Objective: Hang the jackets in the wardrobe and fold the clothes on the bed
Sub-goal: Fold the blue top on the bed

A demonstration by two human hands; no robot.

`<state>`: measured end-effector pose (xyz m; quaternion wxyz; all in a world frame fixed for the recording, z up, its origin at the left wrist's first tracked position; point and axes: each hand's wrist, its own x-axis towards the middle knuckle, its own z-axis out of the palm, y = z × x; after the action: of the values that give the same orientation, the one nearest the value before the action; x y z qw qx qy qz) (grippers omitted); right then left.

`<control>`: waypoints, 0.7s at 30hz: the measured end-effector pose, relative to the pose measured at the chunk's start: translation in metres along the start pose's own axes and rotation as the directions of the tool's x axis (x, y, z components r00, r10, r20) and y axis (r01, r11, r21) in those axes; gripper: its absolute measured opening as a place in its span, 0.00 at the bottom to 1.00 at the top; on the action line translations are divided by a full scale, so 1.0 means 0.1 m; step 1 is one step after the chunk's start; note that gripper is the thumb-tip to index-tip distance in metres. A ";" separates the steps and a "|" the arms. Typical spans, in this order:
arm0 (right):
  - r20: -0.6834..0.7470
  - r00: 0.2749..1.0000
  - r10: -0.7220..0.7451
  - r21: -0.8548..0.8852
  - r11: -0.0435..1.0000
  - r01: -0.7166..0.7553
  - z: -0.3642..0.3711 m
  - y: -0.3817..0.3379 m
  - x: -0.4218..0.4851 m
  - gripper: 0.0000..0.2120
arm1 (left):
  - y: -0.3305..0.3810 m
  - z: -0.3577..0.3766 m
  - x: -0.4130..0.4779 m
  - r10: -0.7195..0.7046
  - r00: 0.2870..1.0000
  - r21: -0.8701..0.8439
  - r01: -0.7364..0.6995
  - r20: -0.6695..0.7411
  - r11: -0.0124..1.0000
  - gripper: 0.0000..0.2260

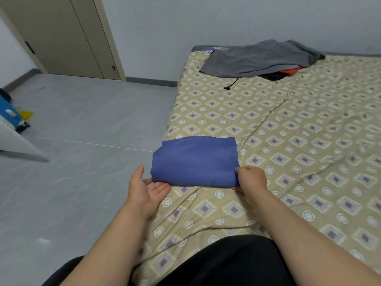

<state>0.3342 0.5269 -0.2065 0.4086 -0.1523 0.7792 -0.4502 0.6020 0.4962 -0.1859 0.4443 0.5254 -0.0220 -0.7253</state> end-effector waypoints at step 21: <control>0.183 0.953 -0.240 -0.102 0.960 0.262 0.15 -0.08 0.04 0.15 | 0.22 0.25 0.47 0.169 0.983 0.544 -0.184 0.077 0.819 0.17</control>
<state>0.3423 0.5114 -0.2058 0.4021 -0.3131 0.7428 -0.4343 0.5938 0.4412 -0.1989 0.3399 0.6170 -0.2831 -0.6508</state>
